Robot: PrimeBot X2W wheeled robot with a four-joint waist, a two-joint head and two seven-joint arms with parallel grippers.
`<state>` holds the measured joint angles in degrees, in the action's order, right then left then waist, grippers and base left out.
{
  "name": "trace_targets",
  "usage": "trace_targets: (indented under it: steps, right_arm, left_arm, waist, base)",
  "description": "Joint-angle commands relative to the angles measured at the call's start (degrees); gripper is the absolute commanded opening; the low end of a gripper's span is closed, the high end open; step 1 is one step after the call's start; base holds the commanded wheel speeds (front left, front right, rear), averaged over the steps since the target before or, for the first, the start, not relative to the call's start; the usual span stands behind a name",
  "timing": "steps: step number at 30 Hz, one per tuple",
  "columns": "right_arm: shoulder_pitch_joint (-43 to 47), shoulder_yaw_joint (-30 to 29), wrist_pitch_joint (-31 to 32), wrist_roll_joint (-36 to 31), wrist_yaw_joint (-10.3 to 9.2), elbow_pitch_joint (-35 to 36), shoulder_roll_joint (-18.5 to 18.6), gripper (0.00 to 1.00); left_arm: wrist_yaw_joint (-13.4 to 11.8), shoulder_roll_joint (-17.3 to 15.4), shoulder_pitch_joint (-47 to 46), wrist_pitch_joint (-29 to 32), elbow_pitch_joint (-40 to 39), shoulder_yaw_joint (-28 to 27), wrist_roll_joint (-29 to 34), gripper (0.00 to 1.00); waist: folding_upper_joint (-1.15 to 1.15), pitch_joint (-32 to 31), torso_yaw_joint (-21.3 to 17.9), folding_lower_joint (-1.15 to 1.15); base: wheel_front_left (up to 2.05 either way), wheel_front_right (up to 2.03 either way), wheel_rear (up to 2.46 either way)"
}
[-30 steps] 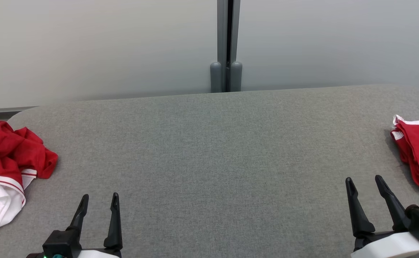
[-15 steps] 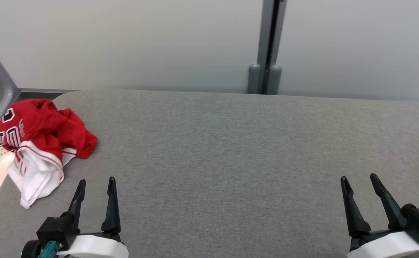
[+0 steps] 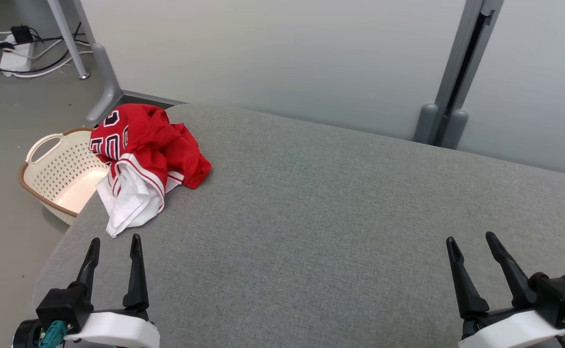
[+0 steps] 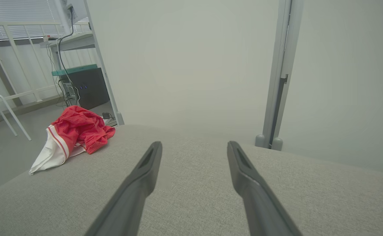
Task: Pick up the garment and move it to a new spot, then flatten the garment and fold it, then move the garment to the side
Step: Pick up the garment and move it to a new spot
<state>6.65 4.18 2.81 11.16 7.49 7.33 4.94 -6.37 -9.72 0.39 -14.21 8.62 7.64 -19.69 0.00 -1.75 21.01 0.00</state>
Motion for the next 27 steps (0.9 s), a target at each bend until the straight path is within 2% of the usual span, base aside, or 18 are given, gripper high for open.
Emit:
trace_targets:
  steps: [1, 13, 18, 27]
  right_arm:
    - [-0.56, -0.03, 0.01, 0.26, 0.00, 0.14, 0.09, 1.00]
    - [-0.89, 0.35, 0.10, 0.02, 0.00, -0.21, 0.62, 1.00]
    - [-1.06, 0.14, 0.58, -0.44, 0.00, 0.29, 1.02, 1.00]
    - [-6.45, 1.33, 3.28, -1.44, 0.00, 4.25, 4.59, 1.00]
  left_arm:
    - [0.01, -0.25, -0.86, -0.27, 0.09, -0.16, 0.18, 1.00]
    - [-0.60, -1.09, -1.58, -0.50, 0.98, 0.13, 0.80, 1.00]
    - [0.09, -1.17, -3.12, -0.17, 2.67, 0.73, 0.60, 1.00]
    - [1.71, -0.58, -13.43, -0.53, 12.19, -0.86, -1.92, 1.00]
  waist:
    - [0.00, -0.09, 0.67, 0.00]
    - [0.00, 0.23, 1.10, 0.00]
    - [0.00, 1.08, 0.99, 0.00]
    - [0.00, 10.40, -1.83, 0.00]
  base:
    - [0.00, 0.00, 0.00]
    - [0.00, 0.00, 0.00]
    - [0.00, 0.00, 0.00]
    - [0.00, 0.00, 0.00]
